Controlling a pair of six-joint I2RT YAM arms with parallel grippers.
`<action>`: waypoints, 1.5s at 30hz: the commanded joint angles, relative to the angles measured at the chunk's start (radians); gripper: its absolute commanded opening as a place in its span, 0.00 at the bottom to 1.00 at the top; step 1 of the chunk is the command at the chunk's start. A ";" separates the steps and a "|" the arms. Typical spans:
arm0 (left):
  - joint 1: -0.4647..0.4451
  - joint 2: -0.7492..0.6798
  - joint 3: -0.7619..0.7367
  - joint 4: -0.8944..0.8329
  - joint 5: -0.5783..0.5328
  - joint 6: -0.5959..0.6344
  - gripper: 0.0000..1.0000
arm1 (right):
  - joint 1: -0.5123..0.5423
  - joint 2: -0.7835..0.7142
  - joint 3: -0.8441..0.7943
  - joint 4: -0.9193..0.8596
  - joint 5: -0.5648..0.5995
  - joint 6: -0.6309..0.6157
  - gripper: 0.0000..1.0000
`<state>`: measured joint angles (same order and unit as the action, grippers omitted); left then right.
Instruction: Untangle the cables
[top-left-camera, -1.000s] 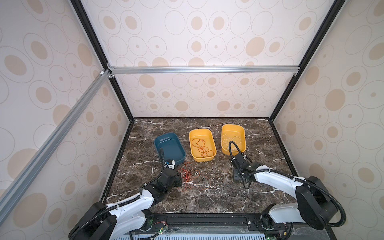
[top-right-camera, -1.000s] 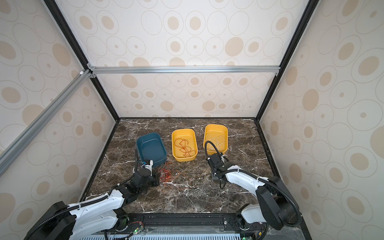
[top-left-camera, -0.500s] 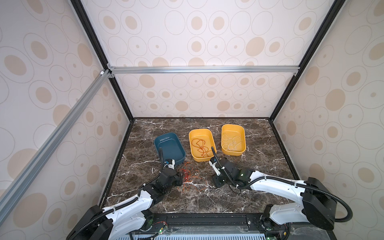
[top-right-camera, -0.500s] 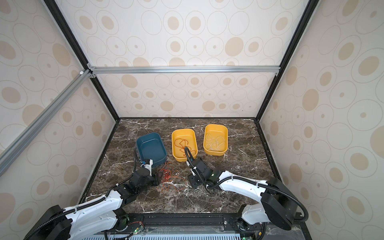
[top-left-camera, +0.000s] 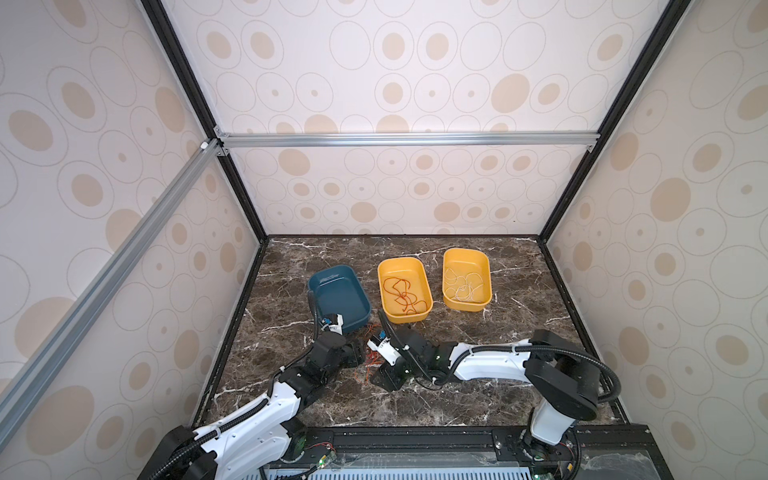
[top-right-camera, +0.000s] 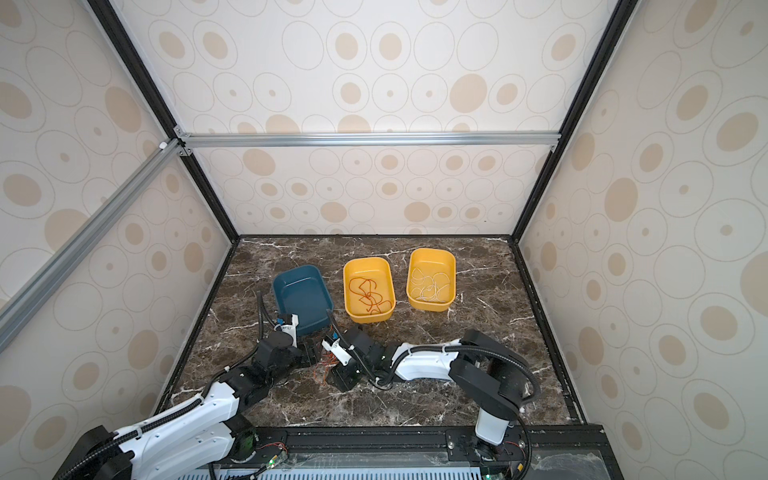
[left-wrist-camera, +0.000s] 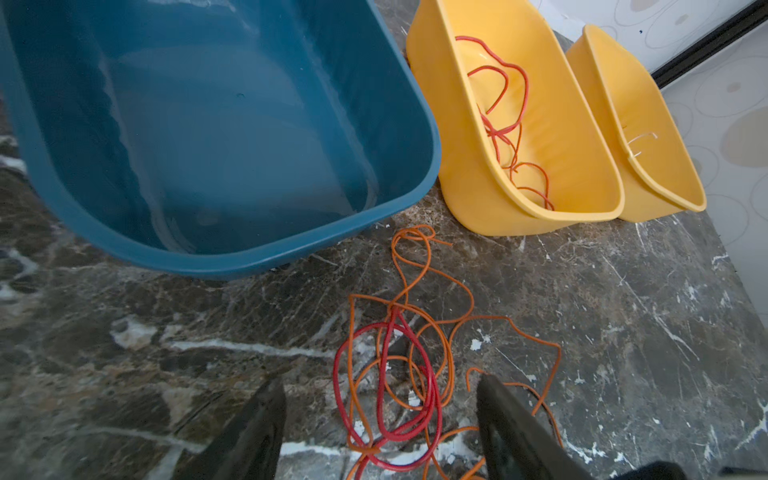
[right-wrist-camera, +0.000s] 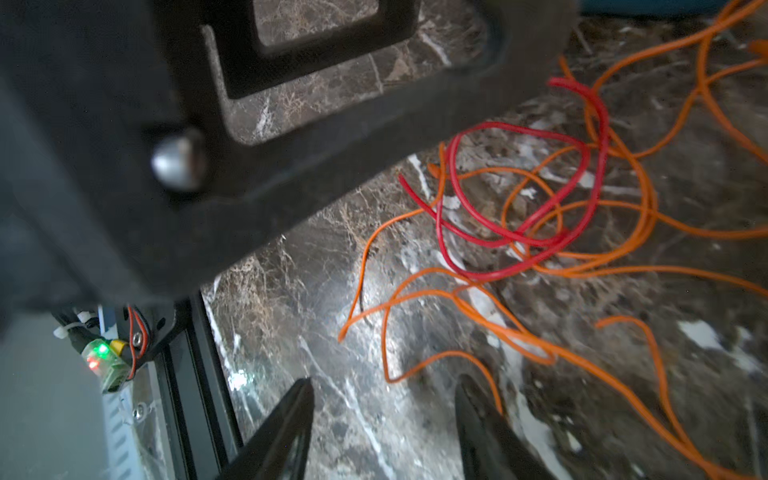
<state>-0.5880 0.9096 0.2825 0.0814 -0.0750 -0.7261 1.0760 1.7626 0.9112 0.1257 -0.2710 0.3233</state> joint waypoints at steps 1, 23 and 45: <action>0.020 -0.016 -0.002 0.010 0.011 0.026 0.74 | 0.010 0.057 0.045 0.020 -0.023 -0.028 0.54; 0.031 0.195 0.012 0.158 0.157 0.083 0.78 | -0.003 -0.266 -0.084 -0.401 0.185 -0.219 0.00; 0.029 0.376 0.057 0.171 0.147 0.109 0.29 | -0.261 -0.530 -0.169 -0.570 0.449 -0.091 0.00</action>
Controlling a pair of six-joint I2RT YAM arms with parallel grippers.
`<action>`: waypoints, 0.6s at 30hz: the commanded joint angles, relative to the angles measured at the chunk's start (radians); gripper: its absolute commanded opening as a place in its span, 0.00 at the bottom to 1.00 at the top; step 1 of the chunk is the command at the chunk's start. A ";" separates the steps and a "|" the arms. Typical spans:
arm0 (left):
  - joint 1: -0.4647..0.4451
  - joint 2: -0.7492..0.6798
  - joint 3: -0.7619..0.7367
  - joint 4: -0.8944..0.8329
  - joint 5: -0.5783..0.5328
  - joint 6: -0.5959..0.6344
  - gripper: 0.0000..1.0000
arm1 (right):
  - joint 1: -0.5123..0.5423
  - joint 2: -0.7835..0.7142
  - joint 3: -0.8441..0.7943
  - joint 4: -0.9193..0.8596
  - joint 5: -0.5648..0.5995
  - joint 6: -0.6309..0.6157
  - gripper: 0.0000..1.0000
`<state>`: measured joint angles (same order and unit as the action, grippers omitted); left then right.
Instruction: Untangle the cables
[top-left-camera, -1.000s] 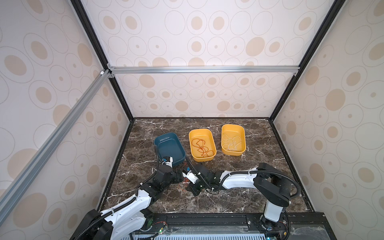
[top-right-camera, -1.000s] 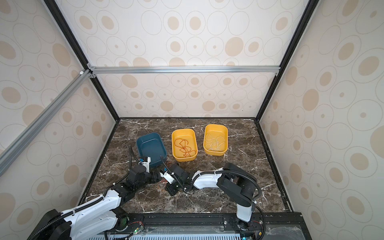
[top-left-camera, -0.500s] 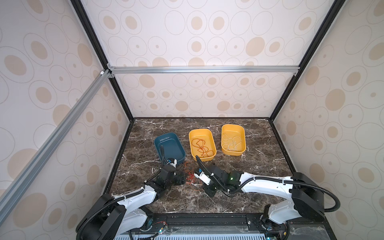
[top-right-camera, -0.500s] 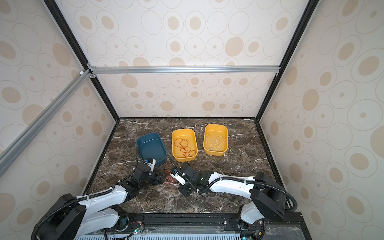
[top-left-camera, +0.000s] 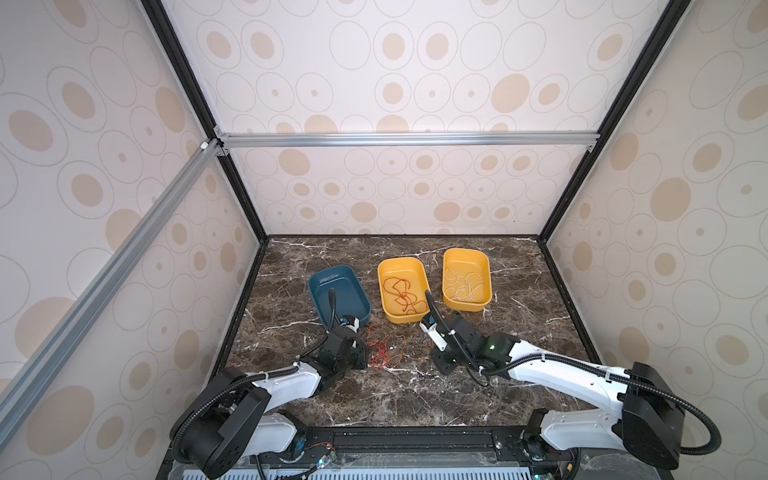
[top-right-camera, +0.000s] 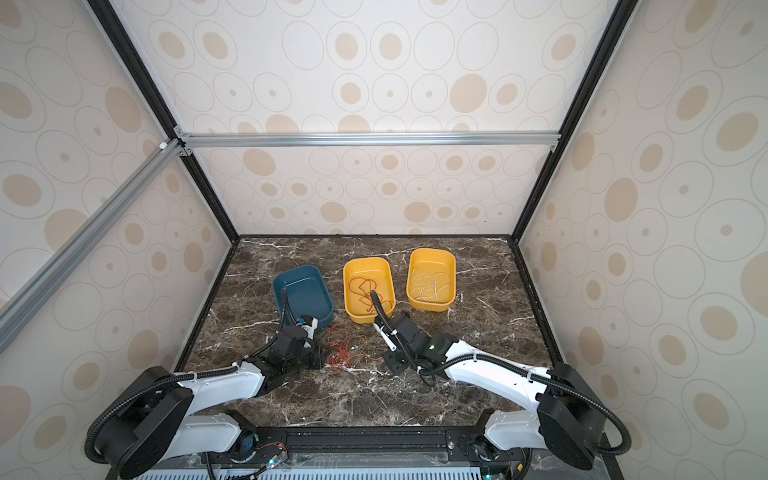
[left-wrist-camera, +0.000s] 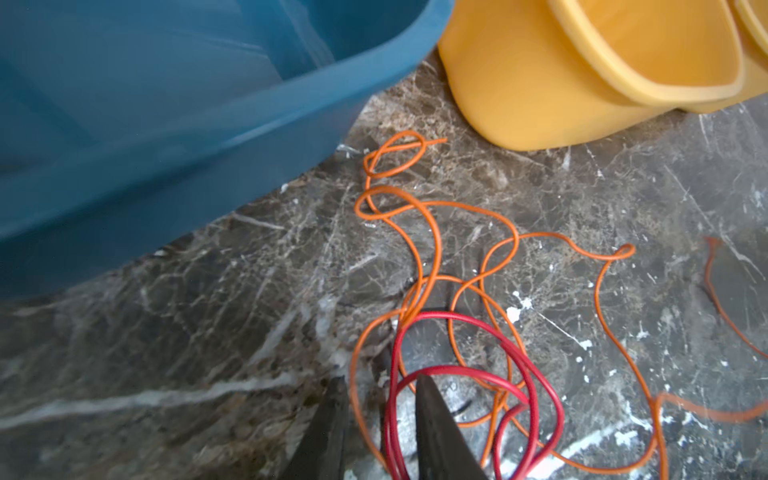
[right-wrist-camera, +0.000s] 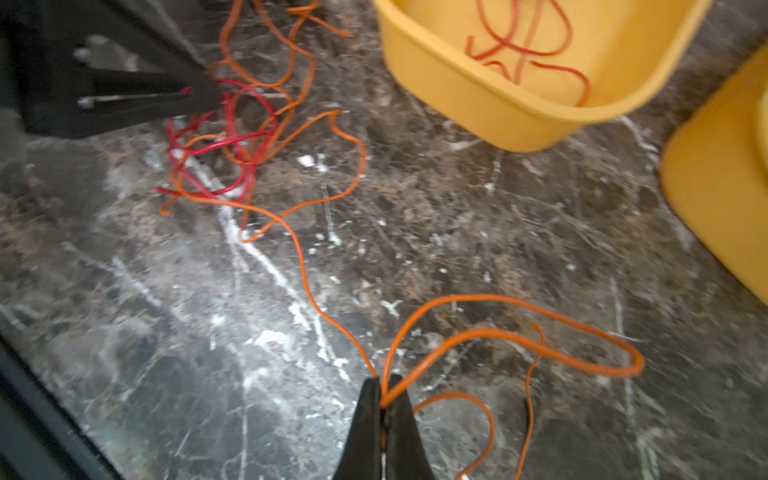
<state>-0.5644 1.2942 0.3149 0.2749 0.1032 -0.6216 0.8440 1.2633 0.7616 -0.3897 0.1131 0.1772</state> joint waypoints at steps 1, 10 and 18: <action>0.005 -0.021 0.024 -0.033 -0.040 0.003 0.29 | -0.046 -0.042 -0.020 -0.066 0.084 0.072 0.00; 0.005 -0.126 0.001 -0.072 -0.046 -0.009 0.36 | -0.138 -0.152 -0.054 -0.087 0.138 0.131 0.00; 0.005 -0.168 -0.005 -0.044 0.036 -0.007 0.57 | -0.139 -0.191 -0.033 -0.101 0.103 0.111 0.00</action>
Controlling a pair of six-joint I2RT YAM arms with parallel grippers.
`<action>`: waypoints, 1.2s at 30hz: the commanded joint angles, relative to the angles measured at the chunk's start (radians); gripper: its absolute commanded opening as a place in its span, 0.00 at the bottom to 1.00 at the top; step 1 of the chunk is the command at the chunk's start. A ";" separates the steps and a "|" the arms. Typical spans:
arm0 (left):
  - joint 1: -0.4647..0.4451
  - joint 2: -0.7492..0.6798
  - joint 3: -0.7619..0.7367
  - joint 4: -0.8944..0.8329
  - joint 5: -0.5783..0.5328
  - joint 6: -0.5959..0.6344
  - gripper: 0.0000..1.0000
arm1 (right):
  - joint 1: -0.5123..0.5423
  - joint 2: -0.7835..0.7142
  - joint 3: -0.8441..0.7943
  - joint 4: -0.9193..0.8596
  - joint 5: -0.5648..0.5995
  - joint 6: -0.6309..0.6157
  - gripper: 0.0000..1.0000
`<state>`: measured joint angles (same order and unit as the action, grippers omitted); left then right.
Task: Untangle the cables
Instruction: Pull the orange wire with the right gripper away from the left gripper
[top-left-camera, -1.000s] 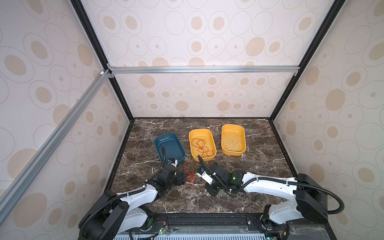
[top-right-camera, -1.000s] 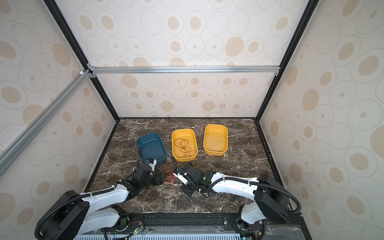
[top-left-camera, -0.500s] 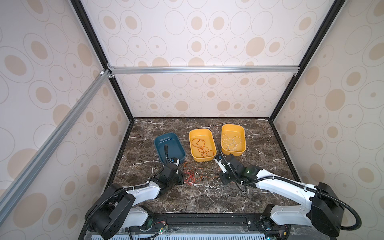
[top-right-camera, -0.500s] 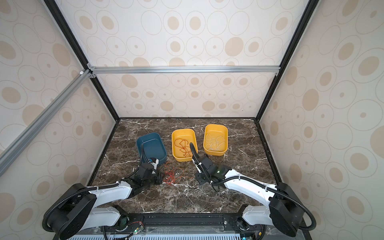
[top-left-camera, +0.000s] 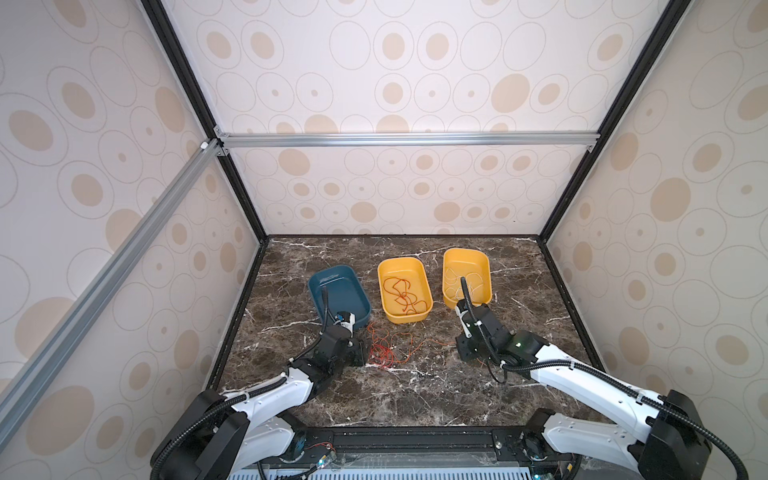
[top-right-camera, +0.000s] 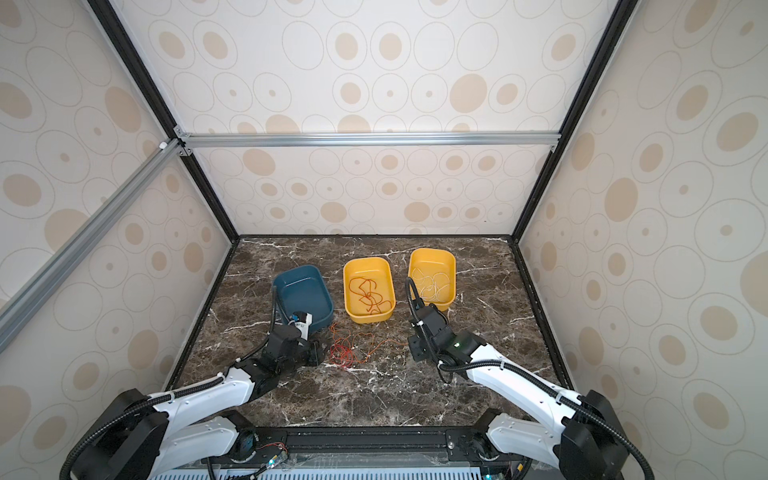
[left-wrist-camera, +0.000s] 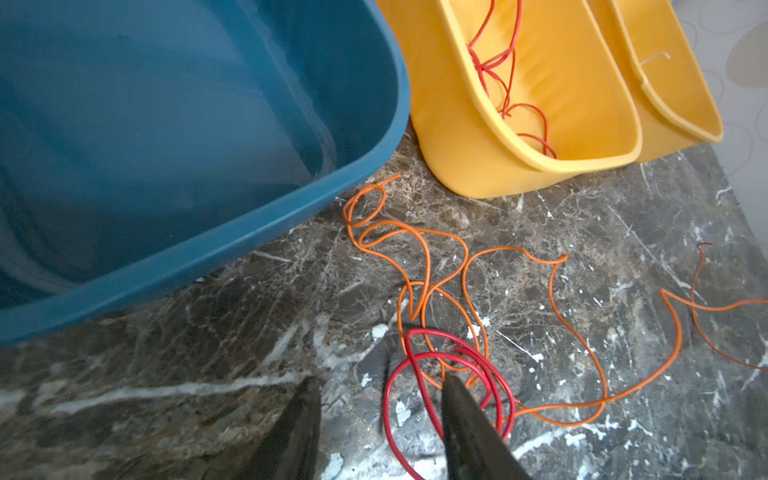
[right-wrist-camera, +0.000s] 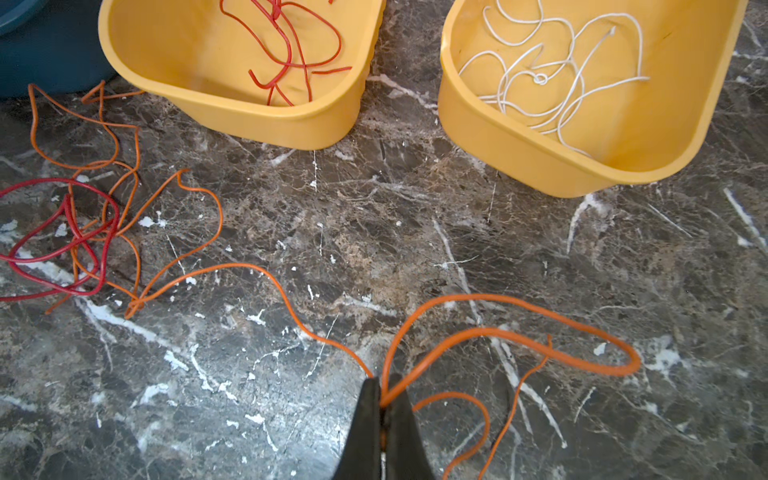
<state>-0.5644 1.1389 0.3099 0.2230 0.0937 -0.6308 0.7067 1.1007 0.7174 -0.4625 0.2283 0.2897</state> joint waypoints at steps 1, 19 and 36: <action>0.005 -0.014 0.000 0.020 0.069 0.000 0.60 | -0.001 -0.039 0.018 -0.027 -0.026 -0.005 0.00; -0.069 0.219 0.028 0.164 0.079 -0.009 0.37 | -0.001 -0.228 0.108 0.023 -0.362 -0.102 0.00; -0.066 -0.010 -0.015 -0.047 -0.199 -0.064 0.00 | -0.156 -0.344 0.148 -0.173 0.221 0.000 0.00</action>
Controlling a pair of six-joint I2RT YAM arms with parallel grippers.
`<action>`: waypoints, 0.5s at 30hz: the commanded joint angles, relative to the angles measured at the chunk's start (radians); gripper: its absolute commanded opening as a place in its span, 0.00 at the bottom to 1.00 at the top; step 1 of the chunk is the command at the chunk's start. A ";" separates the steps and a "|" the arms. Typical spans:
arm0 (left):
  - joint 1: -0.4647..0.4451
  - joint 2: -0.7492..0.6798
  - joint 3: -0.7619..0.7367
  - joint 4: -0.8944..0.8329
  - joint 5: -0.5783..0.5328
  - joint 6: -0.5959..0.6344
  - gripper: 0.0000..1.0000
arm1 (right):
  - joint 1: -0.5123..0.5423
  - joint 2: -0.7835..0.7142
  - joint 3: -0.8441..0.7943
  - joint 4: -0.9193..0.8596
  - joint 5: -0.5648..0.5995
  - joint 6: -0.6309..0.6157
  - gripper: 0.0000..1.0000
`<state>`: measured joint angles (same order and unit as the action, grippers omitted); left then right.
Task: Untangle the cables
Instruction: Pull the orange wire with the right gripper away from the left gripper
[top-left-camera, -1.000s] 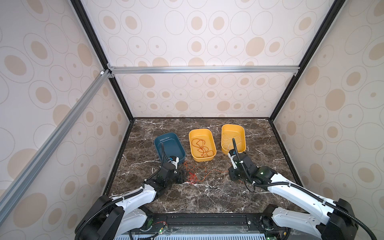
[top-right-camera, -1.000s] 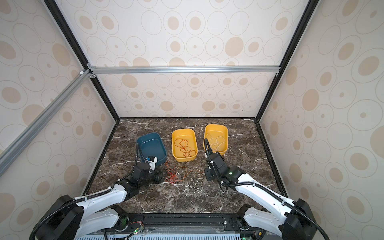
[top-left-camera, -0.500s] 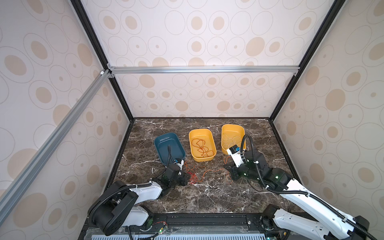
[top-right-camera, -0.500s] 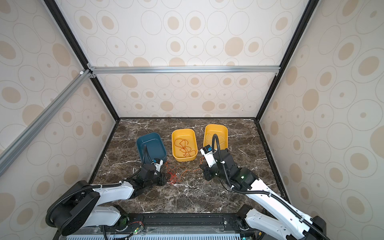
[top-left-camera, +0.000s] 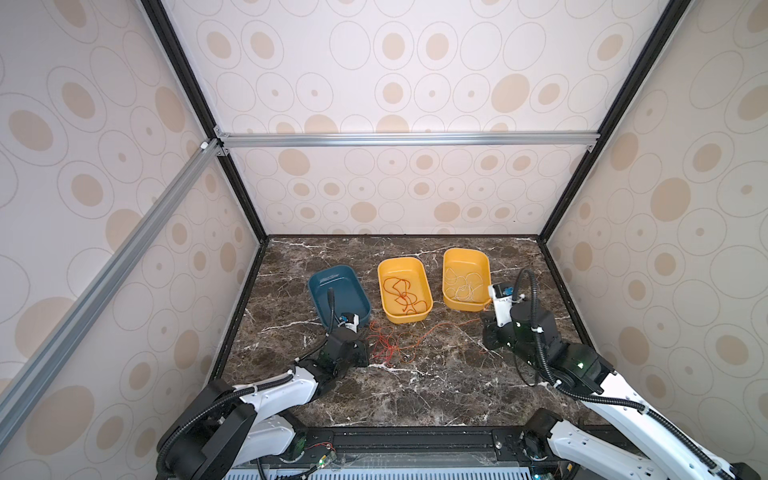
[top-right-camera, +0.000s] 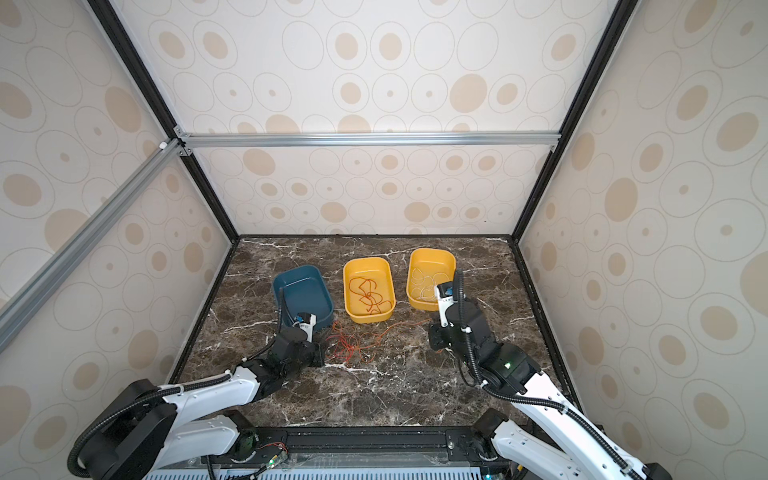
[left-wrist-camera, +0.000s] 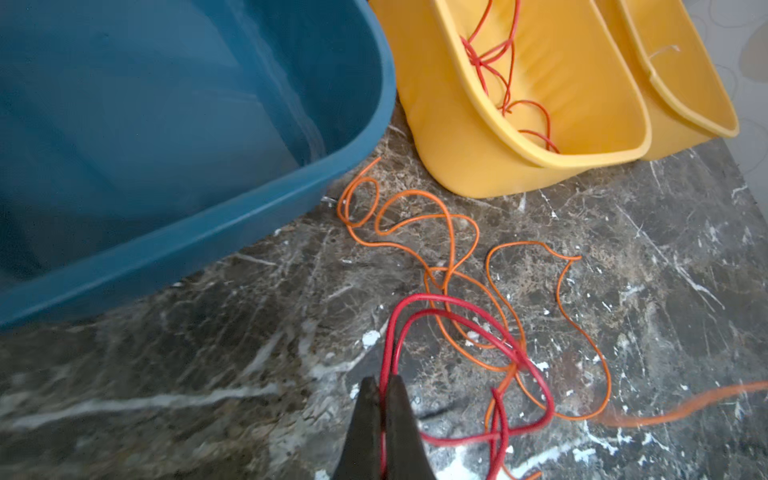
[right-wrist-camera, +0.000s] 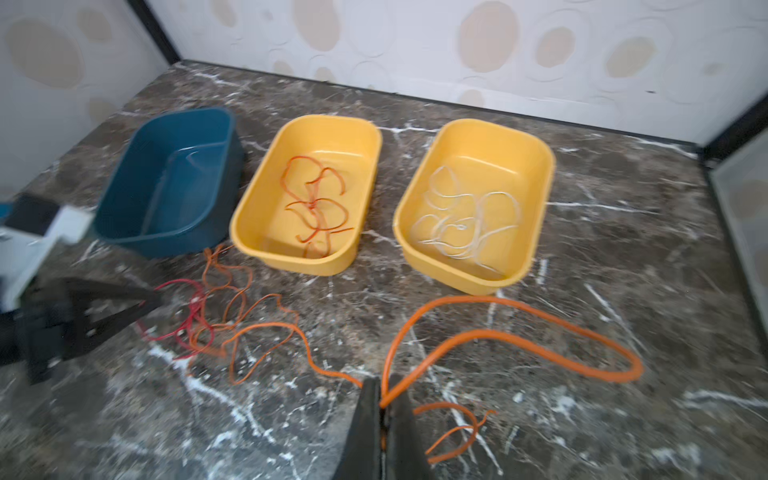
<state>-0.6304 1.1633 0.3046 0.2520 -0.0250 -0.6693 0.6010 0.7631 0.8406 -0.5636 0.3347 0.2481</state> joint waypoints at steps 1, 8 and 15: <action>-0.002 -0.051 -0.012 -0.088 -0.092 -0.030 0.00 | -0.082 -0.002 0.026 -0.087 0.109 0.053 0.00; 0.001 -0.138 -0.022 -0.140 -0.131 -0.047 0.00 | -0.200 0.038 0.021 -0.113 0.022 0.104 0.00; 0.004 -0.158 -0.017 -0.151 -0.071 -0.022 0.02 | -0.202 0.063 -0.006 -0.057 -0.147 0.114 0.00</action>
<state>-0.6292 1.0050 0.2825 0.1318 -0.1116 -0.6956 0.4030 0.8299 0.8459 -0.6418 0.2707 0.3447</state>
